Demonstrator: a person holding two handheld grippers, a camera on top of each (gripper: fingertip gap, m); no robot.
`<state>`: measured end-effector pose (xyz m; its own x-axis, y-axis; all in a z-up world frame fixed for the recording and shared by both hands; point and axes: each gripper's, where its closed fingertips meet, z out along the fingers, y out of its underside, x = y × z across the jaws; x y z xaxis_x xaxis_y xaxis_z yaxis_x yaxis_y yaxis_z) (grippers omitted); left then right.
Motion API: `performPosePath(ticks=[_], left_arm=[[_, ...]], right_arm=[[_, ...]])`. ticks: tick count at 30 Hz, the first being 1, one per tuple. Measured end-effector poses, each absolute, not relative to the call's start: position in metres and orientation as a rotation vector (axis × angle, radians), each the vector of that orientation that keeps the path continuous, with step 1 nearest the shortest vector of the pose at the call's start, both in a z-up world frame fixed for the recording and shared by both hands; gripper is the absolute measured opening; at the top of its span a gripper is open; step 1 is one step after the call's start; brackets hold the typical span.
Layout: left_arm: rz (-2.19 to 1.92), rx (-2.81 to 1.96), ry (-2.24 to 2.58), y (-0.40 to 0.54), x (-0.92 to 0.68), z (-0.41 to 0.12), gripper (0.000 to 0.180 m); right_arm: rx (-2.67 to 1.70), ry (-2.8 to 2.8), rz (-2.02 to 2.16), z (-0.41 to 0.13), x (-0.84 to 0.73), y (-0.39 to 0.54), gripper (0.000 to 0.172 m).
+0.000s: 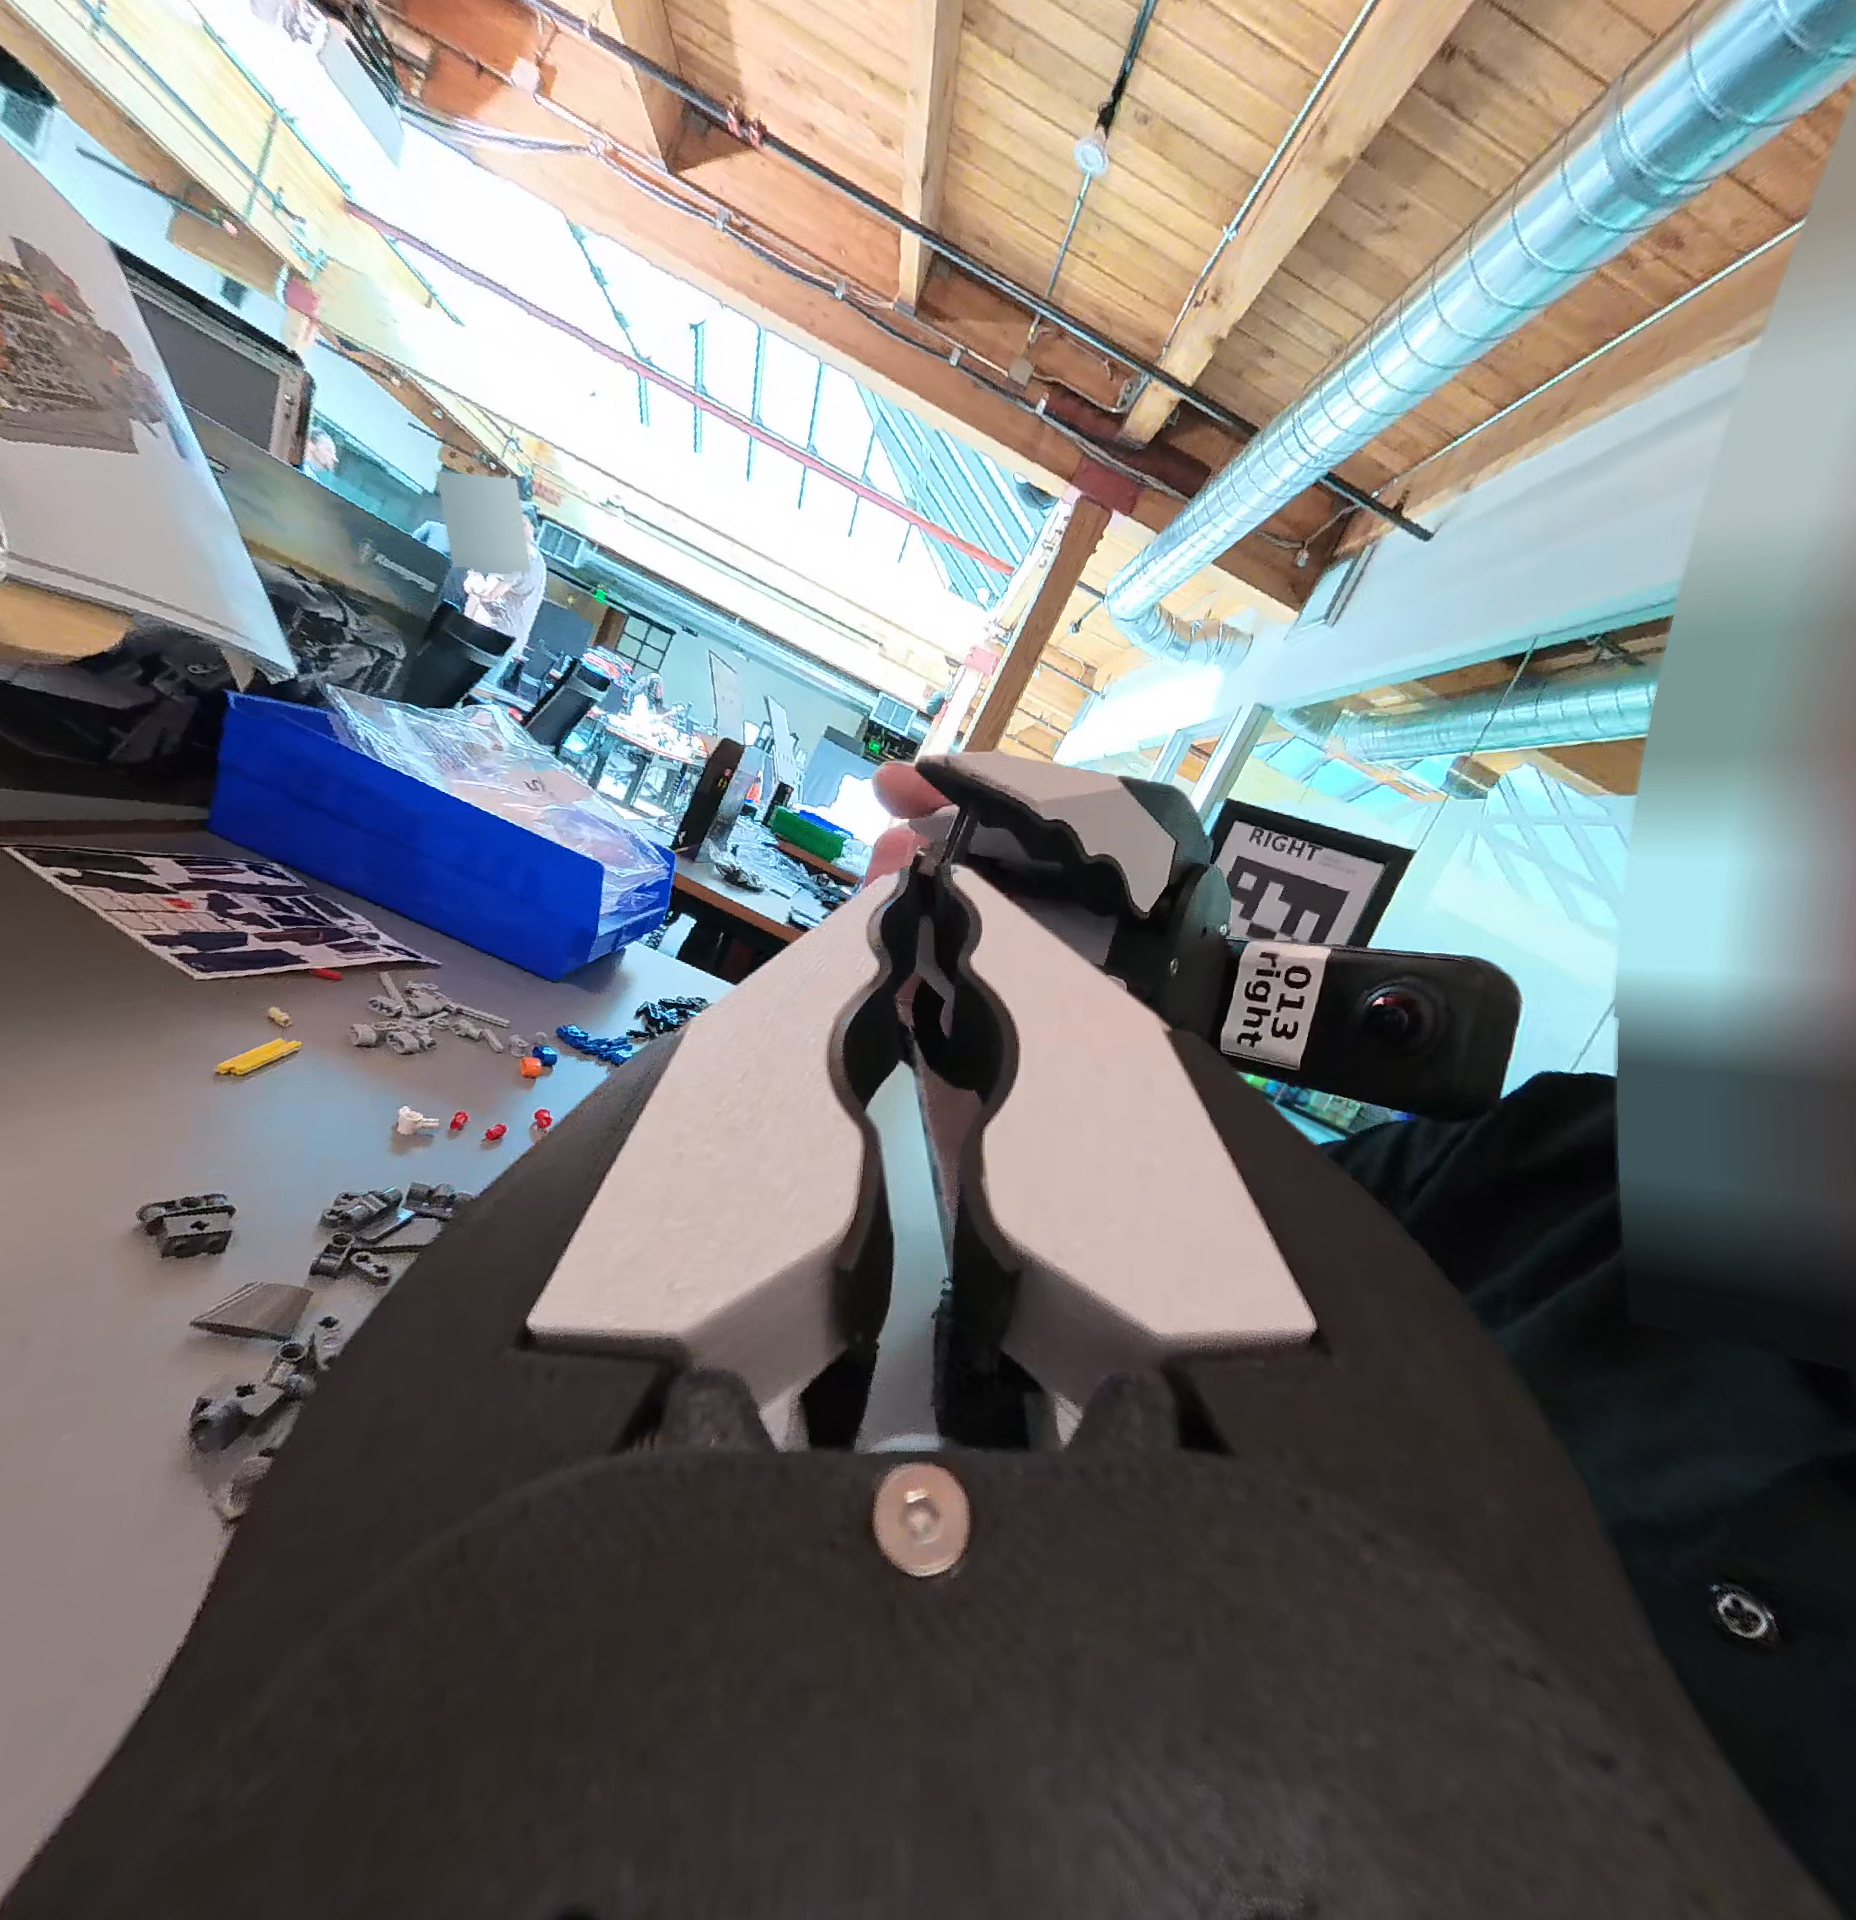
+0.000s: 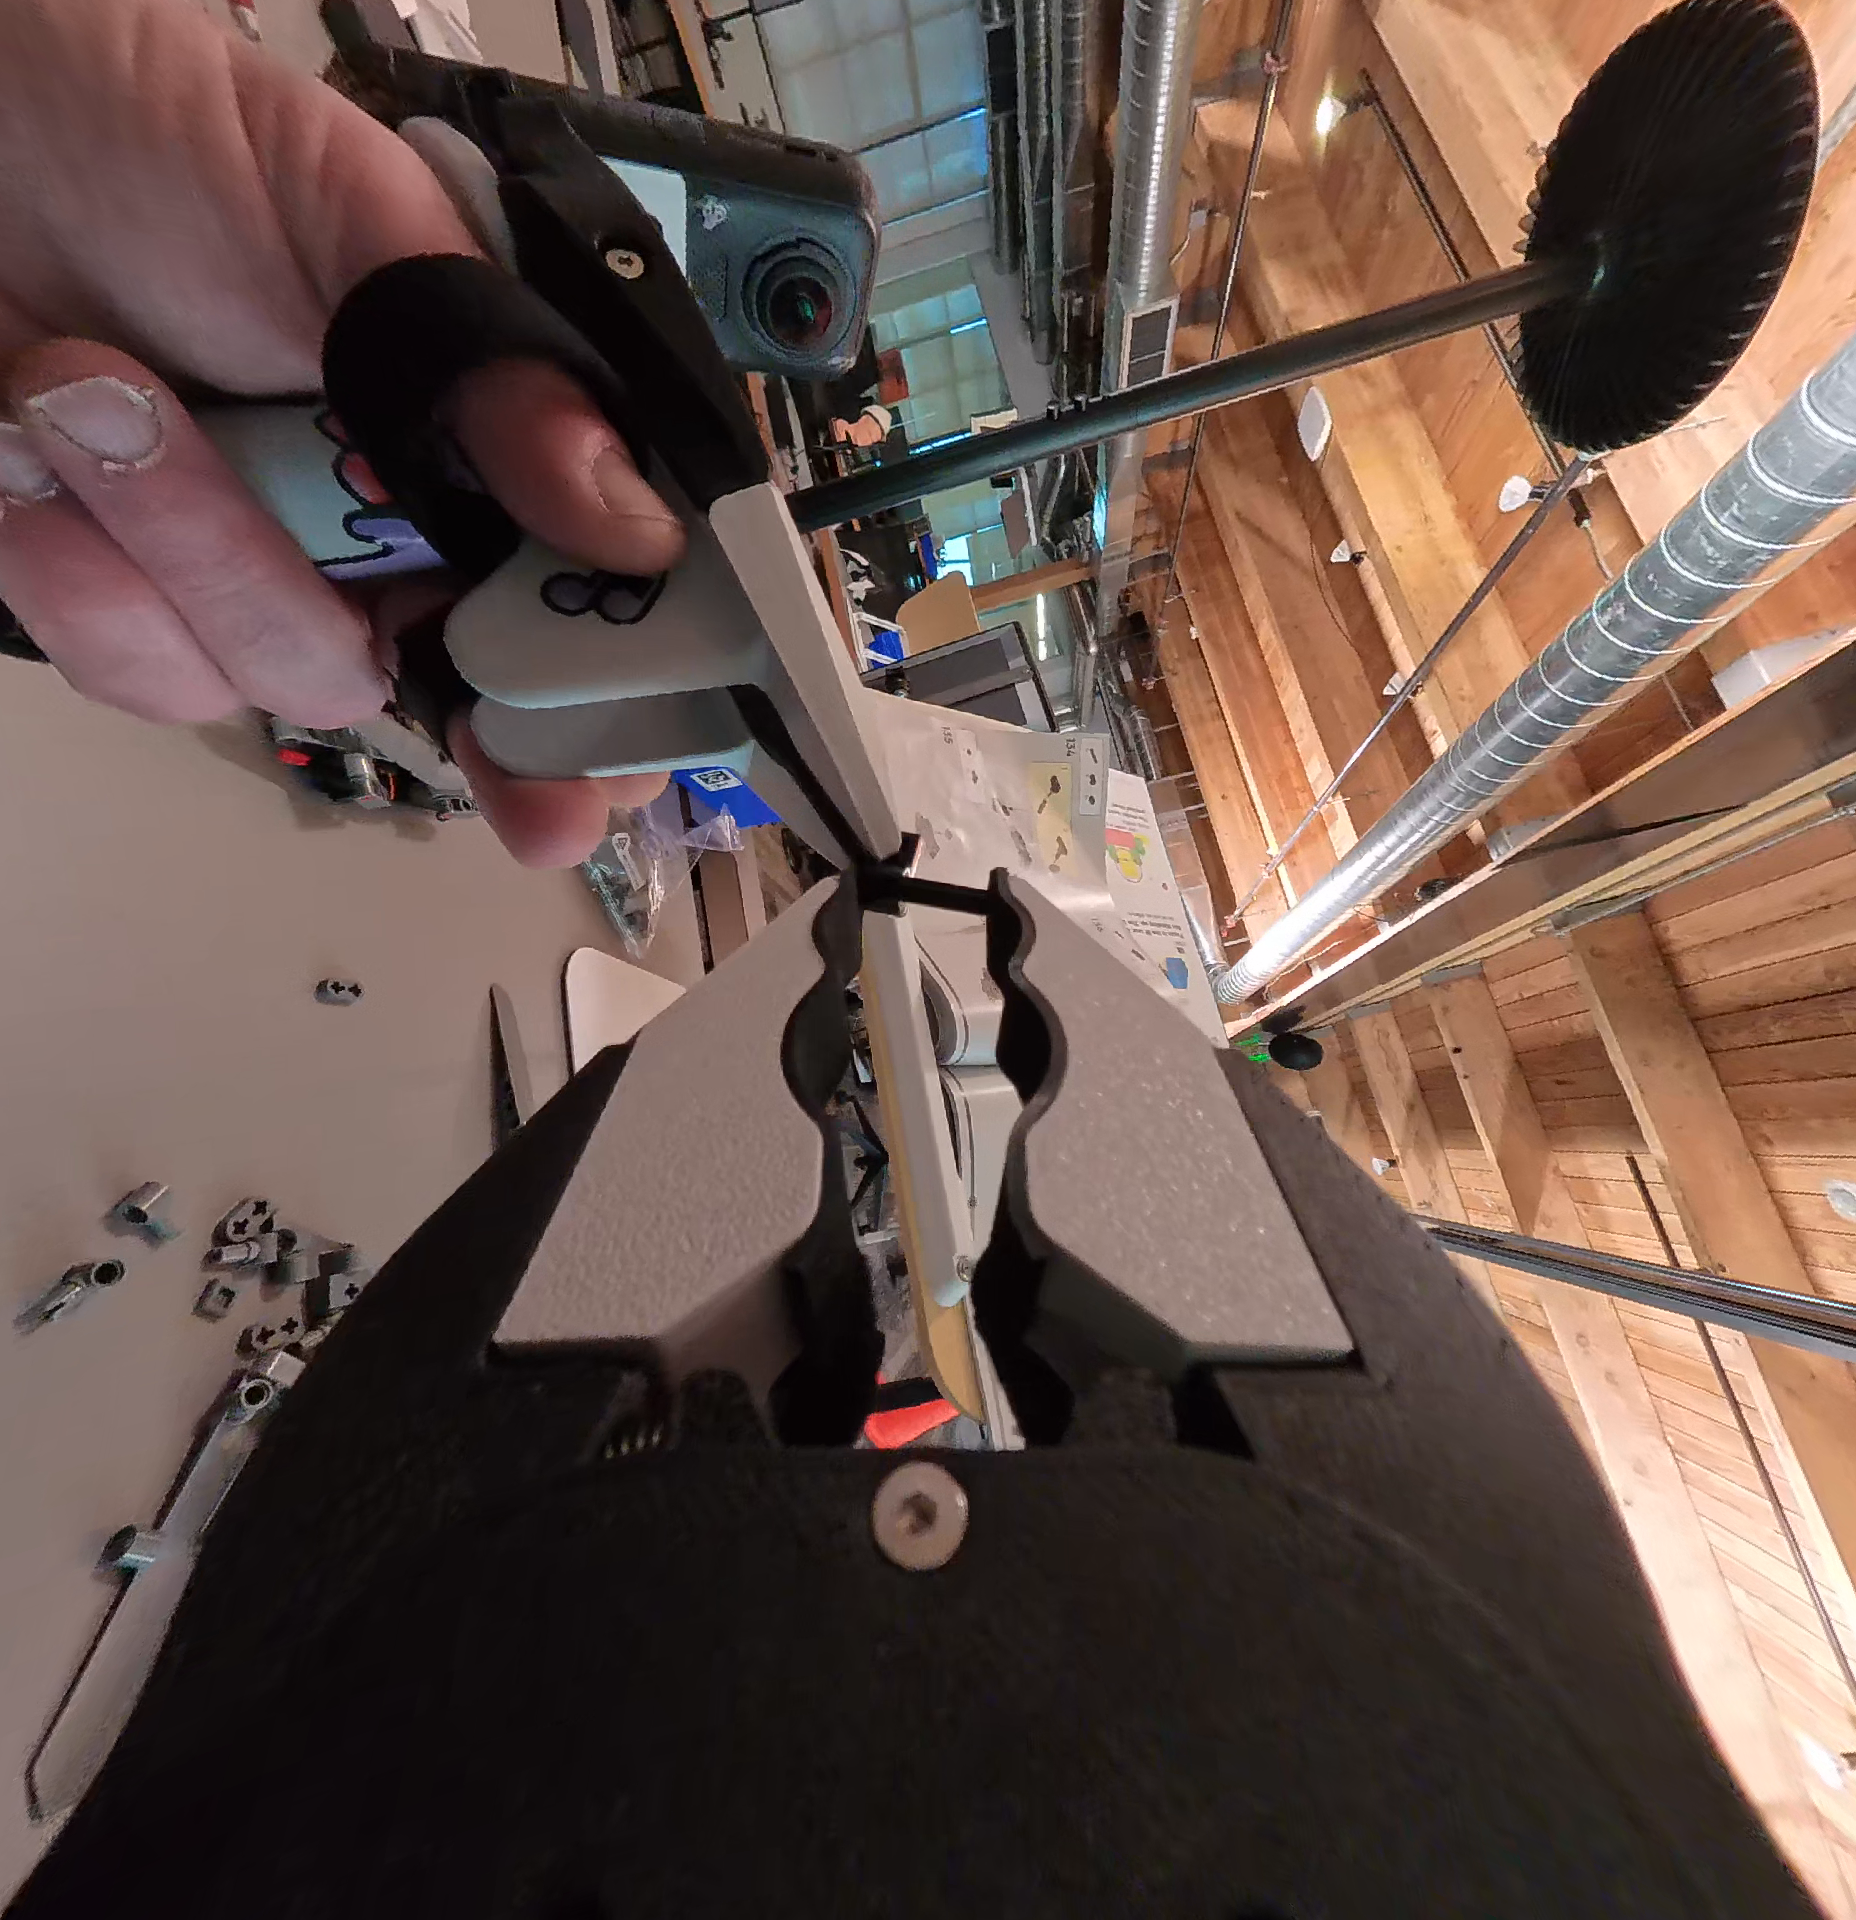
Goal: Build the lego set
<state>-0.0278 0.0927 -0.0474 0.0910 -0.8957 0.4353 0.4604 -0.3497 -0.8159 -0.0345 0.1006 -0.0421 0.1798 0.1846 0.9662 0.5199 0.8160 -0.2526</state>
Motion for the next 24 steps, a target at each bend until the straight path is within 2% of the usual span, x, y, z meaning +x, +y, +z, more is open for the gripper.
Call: performPosePath(ticks=[6, 12, 18, 24], left_arm=[[-1.499, -1.219, 0.509, 0.092, -0.028, -0.046, 0.001], [-1.175, -1.238, 0.657, 0.091, -0.032, -0.048, 0.0], [-0.682, -1.197, 0.8, 0.1, -0.051, -0.039, 0.0], [0.068, -1.053, 1.045, 0.126, -0.068, -0.051, 0.0]], right_arm=[[-0.625, -1.402, -0.235, -0.041, -0.035, 0.1, 0.022], [-0.727, -1.399, -0.139, -0.041, -0.032, 0.1, 0.031], [-0.891, -1.348, 0.102, -0.039, -0.023, 0.107, 0.026], [-1.034, -1.198, 0.381, -0.031, -0.029, 0.124, 0.027]])
